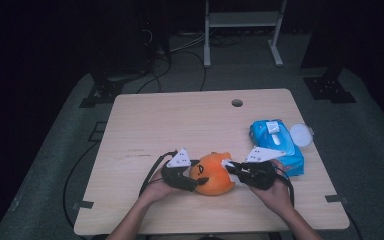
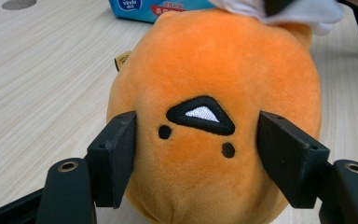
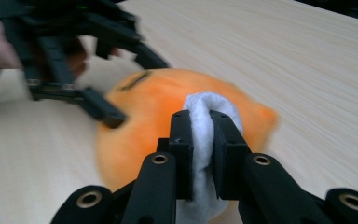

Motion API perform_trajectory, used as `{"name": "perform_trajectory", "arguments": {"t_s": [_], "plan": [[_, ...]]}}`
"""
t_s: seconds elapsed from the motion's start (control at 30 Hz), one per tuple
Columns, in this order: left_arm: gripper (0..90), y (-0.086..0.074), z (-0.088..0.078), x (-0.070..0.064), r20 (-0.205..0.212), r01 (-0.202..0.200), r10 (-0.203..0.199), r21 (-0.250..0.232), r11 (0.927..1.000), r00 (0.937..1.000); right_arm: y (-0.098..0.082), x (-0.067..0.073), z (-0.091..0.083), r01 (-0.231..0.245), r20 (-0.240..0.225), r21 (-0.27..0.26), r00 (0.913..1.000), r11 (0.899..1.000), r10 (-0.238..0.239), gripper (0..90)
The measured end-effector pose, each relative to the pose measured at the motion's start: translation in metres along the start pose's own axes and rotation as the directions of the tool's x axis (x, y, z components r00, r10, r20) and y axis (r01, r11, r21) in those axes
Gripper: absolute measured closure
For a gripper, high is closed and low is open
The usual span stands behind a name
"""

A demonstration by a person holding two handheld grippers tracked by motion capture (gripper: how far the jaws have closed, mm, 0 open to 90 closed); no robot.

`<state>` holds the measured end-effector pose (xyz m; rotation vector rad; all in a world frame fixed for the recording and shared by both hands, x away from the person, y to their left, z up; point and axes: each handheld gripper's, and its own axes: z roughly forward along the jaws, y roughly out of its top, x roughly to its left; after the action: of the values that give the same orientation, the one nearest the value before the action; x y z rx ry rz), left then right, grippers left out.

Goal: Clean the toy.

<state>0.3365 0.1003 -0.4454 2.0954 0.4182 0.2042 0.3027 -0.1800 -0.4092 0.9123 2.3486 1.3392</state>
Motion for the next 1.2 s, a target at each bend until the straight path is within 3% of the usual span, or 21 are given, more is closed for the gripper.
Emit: {"name": "perform_trajectory", "arguments": {"t_s": [0.07, 0.13, 0.2, 0.3, 0.33, 0.37, 0.4, 0.43, 0.47, 0.57, 0.67, 0.77, 0.8, 0.83, 0.9, 1.0, 1.1, 1.17, 1.2], "plan": [[30.7, 0.0, 0.0, 0.0, -0.001, -0.002, 0.002, -0.001, 1.0, 1.0, -0.004, -0.012, -0.001, -0.037, 0.029, 0.014, 0.9989, 0.999, 0.036, 79.1], [30.6, 0.001, 0.0, -0.001, -0.003, -0.004, 0.004, 0.0, 1.0, 1.0, -0.005, -0.013, -0.002, -0.04, 0.027, 0.016, 0.9988, 0.999, 0.04, 79.2], [29.5, 0.004, 0.001, -0.006, -0.011, -0.028, 0.028, 0.01, 0.9996, 0.9995, -0.002, -0.005, -0.002, -0.04, -0.018, -0.001, 0.999, 0.999, 0.04, 79.2], [29.3, 0.006, 0.003, -0.01, -0.015, -0.051, 0.051, 0.013, 0.9986, 0.9986, 0.004, 0.015, 0.002, 0.005, -0.072, -0.013, 0.9974, 1.0, -0.005, 79.1], [29.3, 0.007, 0.004, -0.013, -0.014, -0.06, 0.06, 0.01, 0.9981, 0.9981, 0.004, 0.015, 0.002, 0.005, -0.072, -0.013, 0.9974, 1.0, -0.005, 79.1], [29.2, 0.009, 0.005, -0.017, -0.023, -0.086, 0.087, 0.02, 0.9961, 0.996, 0.006, 0.026, 0.007, 0.058, -0.065, -0.008, 0.9962, 0.998, -0.059, 79.1], [29.1, 0.009, 0.005, -0.017, -0.023, -0.086, 0.087, 0.02, 0.9961, 0.996, 0.006, 0.026, 0.007, 0.058, -0.065, -0.008, 0.9962, 0.998, -0.059, 79.1], [29.1, 0.009, 0.004, -0.018, -0.028, -0.089, 0.09, 0.025, 0.9957, 0.9956, 0.007, 0.028, 0.01, 0.089, -0.035, 0.002, 0.9955, 0.996, -0.089, 79.1], [29.1, 0.009, 0.004, -0.017, -0.024, -0.088, 0.088, 0.024, 0.9959, 0.9958, 0.007, 0.028, 0.01, 0.089, -0.035, 0.002, 0.9955, 0.996, -0.089, 79.1], [29.3, 0.007, 0.003, -0.014, -0.01, -0.078, 0.078, 0.013, 0.9969, 0.9969, 0.004, 0.01, 0.005, 0.023, 0.0, -0.004, 0.9997, 1.0, -0.023, 79.2], [29.4, 0.006, 0.002, -0.011, 0.009, -0.059, 0.059, 0.014, 0.9981, 0.9982, -0.001, -0.007, 0.002, -0.029, 0.045, 0.016, 0.9986, 0.999, 0.028, 79.2], [29.2, 0.007, 0.002, -0.012, 0.01, -0.067, 0.066, 0.024, 0.9975, 0.9977, -0.004, -0.013, 0.002, -0.061, 0.031, 0.02, 0.9977, 0.998, 0.06, 79.2], [29.2, 0.007, 0.002, -0.013, 0.014, -0.066, 0.066, 0.025, 0.9975, 0.9977, -0.004, -0.013, 0.002, -0.061, 0.031, 0.02, 0.9977, 0.998, 0.06, 79.2], [26.6, 0.008, 0.001, -0.012, 0.033, -0.054, 0.053, 0.019, 0.9984, 0.998, -0.002, -0.008, 0.004, -0.027, 0.039, 0.027, 0.9989, 0.999, 0.026, 79.2], [22.9, 0.01, -0.002, -0.01, 0.057, -0.033, 0.032, 0.012, 0.9994, 0.9979, -0.003, -0.003, 0.005, -0.004, 0.04, 0.031, 0.9992, 1.0, 0.002, 79.1], [21.1, 0.014, -0.007, -0.002, 0.076, 0.042, -0.04, -0.024, 0.9988, 0.9963, -0.002, -0.001, 0.005, 0.009, 0.041, 0.029, 0.9991, 1.0, -0.01, 79.1], [26.2, 0.012, -0.002, -0.003, 0.057, 0.037, -0.036, -0.011, 0.9992, 0.9977, -0.001, 0.001, 0.004, -0.008, 0.011, 0.008, 0.9999, 1.0, 0.008, 79.1], [28.7, 0.01, 0.001, -0.004, 0.049, 0.035, -0.035, -0.001, 0.9994, 0.9982, 0.004, 0.013, 0.004, 0.011, -0.033, -0.011, 0.9994, 1.0, -0.011, 79.0], [28.7, 0.01, 0.001, -0.004, 0.044, 0.027, -0.027, 0.006, 0.9996, 0.9987, 0.004, 0.013, 0.004, 0.011, -0.033, -0.011, 0.9994, 1.0, -0.011, 79.0]]}}
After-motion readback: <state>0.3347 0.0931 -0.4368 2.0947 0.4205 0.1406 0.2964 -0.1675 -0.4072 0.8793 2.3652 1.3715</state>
